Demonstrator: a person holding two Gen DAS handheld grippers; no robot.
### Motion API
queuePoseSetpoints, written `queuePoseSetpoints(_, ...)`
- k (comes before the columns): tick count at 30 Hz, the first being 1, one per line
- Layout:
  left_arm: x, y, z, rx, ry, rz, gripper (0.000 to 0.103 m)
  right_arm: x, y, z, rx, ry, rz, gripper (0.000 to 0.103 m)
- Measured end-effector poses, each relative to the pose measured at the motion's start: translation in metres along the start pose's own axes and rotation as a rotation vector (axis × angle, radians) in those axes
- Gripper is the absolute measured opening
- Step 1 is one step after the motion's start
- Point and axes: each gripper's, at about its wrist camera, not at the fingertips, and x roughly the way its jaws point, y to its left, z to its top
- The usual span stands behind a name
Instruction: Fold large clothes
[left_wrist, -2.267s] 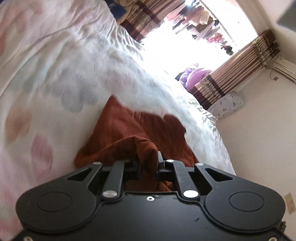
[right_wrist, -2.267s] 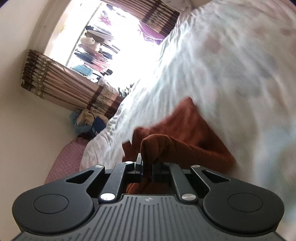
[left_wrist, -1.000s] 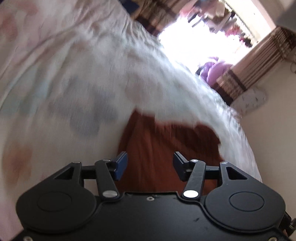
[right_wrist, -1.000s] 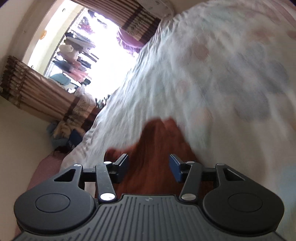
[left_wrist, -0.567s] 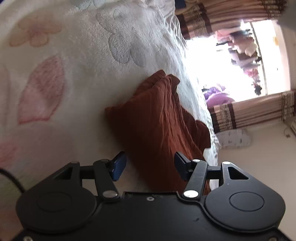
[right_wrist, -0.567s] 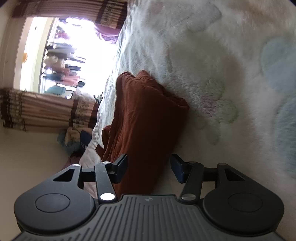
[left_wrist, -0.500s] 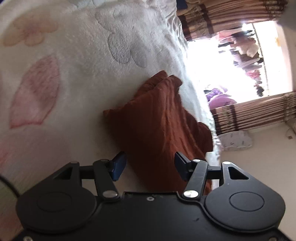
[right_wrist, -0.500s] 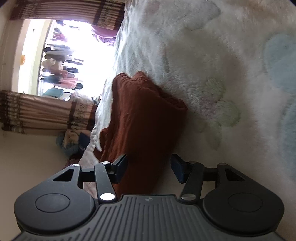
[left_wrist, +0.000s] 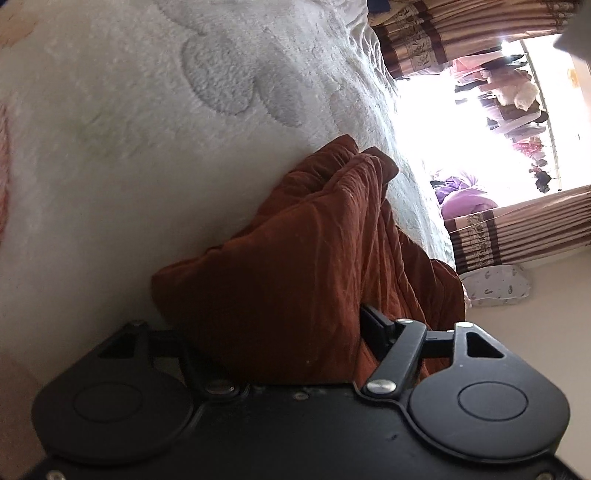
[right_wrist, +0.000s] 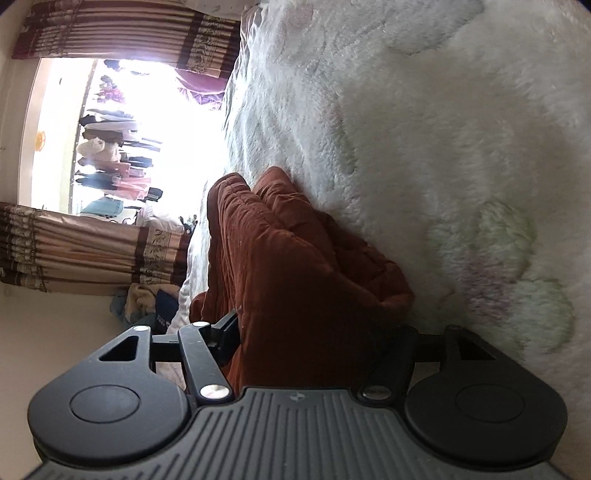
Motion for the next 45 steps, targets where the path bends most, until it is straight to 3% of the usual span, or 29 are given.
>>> queuePoseSetpoints(1,0.002,-0.003,0.000,0.005,0.000,0.006,0.062,-0.001,0.002,0.000,-0.009,-0.006,-0.016,0.056)
queuePoseSetpoints(3,-0.002,-0.010,0.001,0.036,-0.002,0.021,0.048,-0.003,0.008,-0.001,-0.029,-0.008,-0.036,0.041)
queuePoseSetpoints(4,-0.001,-0.015,0.003,0.054,0.001,0.025,0.035,-0.006,0.010,0.000,-0.042,-0.010,-0.037,0.034)
queuePoseSetpoints(7,-0.010,-0.035,0.008,0.107,-0.001,0.014,0.025,-0.013,0.028,-0.001,-0.091,-0.017,-0.034,0.027)
queuePoseSetpoints(12,-0.044,-0.072,0.013,0.223,0.003,-0.043,0.022,-0.039,0.055,0.001,-0.135,-0.009,0.012,0.024)
queuePoseSetpoints(17,-0.095,-0.072,-0.003,0.281,0.038,-0.078,0.022,-0.088,0.057,-0.006,-0.171,0.012,0.051,0.024)
queuePoseSetpoints(23,-0.109,-0.008,-0.045,0.246,0.131,-0.010,0.024,-0.116,-0.006,-0.019,-0.094,0.043,-0.030,0.024)
queuePoseSetpoints(25,-0.099,0.013,-0.052,0.201,0.142,0.011,0.034,-0.111,-0.029,-0.023,-0.054,0.049,-0.033,0.029)
queuePoseSetpoints(26,-0.095,0.021,-0.053,0.200,0.133,0.033,0.053,-0.107,-0.038,-0.024,-0.043,0.051,-0.027,0.031)
queuePoseSetpoints(27,-0.092,0.028,-0.053,0.208,0.127,0.055,0.057,-0.104,-0.047,-0.023,-0.018,0.053,-0.016,0.035)
queuePoseSetpoints(31,-0.094,0.039,-0.040,0.211,0.171,0.010,0.057,-0.108,-0.051,-0.016,0.015,0.114,0.002,0.043)
queuePoseSetpoints(36,-0.124,0.022,-0.016,0.344,0.187,0.073,0.060,-0.141,-0.024,0.001,-0.149,0.130,-0.139,0.064)
queuePoseSetpoints(40,-0.150,0.007,0.001,0.476,0.070,0.171,0.060,-0.158,0.014,0.010,-0.380,0.056,-0.288,0.064)
queuePoseSetpoints(42,-0.154,0.000,0.008,0.503,0.037,0.157,0.060,-0.155,0.036,0.012,-0.498,0.006,-0.299,0.065)
queuePoseSetpoints(45,-0.129,-0.021,0.006,0.505,0.019,0.130,0.061,-0.131,0.063,0.009,-0.577,-0.033,-0.247,0.066)
